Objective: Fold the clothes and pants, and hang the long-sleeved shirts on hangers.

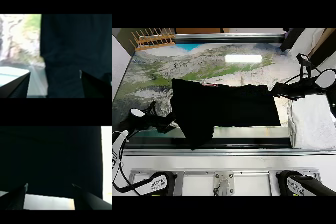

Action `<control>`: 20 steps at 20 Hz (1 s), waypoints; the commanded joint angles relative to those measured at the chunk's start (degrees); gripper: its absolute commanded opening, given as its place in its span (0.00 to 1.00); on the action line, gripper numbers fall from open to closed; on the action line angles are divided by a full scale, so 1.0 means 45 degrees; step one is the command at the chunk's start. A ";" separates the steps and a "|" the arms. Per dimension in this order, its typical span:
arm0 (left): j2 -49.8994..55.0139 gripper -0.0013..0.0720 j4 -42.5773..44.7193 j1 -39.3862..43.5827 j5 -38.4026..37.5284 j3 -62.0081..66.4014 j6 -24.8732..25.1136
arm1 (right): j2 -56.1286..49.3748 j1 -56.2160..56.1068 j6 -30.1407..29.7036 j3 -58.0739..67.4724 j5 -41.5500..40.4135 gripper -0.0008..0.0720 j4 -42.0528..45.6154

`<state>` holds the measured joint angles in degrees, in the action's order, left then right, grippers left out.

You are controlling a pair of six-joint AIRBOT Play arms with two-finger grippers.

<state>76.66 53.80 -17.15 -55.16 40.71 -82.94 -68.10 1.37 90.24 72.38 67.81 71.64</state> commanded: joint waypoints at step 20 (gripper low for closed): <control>-0.1501 0.02 0.2127 0.1724 -0.0495 0.1020 0.0248 | 0.0991 0.4250 0.3429 -0.8578 -0.3220 0.85 -0.1185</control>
<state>70.94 62.15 -9.41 -57.08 45.25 -81.80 -63.22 16.88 101.30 42.98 63.05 72.05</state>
